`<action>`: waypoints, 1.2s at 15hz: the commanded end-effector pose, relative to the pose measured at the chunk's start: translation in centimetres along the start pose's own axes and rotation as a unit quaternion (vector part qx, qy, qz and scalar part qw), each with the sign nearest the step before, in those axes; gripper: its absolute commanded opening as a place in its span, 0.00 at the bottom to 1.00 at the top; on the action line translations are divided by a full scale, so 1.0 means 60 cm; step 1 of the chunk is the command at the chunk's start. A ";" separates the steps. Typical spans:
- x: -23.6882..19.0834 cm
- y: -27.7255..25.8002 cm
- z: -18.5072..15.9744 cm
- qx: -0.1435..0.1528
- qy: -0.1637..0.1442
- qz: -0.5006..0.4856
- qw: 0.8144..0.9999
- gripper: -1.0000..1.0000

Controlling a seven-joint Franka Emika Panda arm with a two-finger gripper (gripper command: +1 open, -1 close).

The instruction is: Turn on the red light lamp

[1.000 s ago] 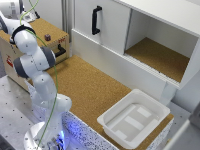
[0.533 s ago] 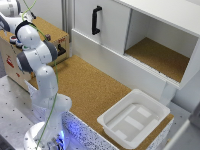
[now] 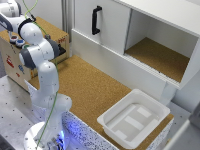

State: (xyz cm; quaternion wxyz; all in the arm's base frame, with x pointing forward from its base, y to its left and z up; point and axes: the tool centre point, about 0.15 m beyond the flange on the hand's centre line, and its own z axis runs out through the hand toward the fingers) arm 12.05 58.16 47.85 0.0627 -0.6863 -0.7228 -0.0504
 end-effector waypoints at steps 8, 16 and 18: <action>0.068 0.062 0.028 -0.031 -0.041 0.040 0.998 0.00; 0.064 0.039 0.050 -0.066 -0.045 0.015 0.997 0.00; 0.059 0.037 -0.020 -0.064 -0.013 0.027 0.998 0.00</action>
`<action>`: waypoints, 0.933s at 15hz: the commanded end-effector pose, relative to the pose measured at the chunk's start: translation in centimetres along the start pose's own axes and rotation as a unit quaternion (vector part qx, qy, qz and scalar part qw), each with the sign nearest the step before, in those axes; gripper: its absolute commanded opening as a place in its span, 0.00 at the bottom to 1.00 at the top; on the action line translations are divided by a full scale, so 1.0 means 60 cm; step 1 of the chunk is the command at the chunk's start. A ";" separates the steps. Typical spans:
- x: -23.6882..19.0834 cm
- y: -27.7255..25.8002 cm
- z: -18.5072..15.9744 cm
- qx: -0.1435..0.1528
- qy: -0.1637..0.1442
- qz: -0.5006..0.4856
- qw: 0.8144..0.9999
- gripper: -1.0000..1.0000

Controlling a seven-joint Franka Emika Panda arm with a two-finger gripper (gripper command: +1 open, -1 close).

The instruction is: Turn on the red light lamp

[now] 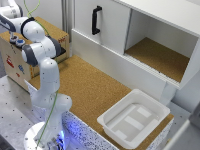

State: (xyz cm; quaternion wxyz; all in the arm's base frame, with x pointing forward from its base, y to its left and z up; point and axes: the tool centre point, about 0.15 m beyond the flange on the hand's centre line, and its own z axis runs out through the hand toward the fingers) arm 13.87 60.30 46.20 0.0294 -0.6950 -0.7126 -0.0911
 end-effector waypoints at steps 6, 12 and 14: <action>-0.024 0.067 -0.206 -0.009 0.012 0.041 0.999 1.00; -0.090 0.176 -0.202 -0.043 -0.010 0.027 0.999 1.00; -0.111 0.209 -0.199 -0.054 -0.005 0.008 0.999 1.00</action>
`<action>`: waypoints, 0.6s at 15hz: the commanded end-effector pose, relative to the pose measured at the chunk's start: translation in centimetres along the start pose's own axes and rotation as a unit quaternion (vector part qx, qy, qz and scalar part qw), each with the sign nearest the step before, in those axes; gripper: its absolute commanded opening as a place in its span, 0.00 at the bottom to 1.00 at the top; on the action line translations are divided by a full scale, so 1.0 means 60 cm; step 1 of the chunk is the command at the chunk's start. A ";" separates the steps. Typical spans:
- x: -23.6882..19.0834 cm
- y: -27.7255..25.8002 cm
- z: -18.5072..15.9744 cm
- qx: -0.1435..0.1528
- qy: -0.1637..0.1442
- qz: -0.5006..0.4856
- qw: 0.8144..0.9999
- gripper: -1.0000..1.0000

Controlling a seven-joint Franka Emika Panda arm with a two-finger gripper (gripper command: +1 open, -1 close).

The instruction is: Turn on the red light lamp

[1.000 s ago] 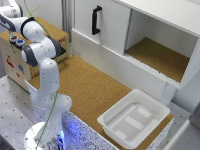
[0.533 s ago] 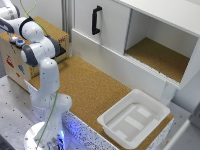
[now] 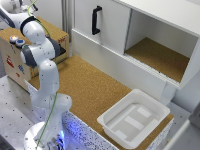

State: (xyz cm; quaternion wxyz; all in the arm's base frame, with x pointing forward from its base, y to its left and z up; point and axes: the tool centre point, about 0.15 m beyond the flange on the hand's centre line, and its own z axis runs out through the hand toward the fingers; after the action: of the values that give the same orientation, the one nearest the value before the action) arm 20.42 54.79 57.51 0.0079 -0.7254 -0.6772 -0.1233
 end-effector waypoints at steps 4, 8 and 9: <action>-0.098 0.144 0.023 -0.001 -0.018 -0.065 0.998 1.00; -0.148 0.168 0.067 0.048 -0.027 -0.064 0.996 1.00; -0.156 0.170 0.079 0.051 -0.036 -0.065 0.996 1.00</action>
State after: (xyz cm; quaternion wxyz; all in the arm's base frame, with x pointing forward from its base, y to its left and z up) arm 28.64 48.86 56.21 -0.0296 -0.6937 -0.7148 -0.0840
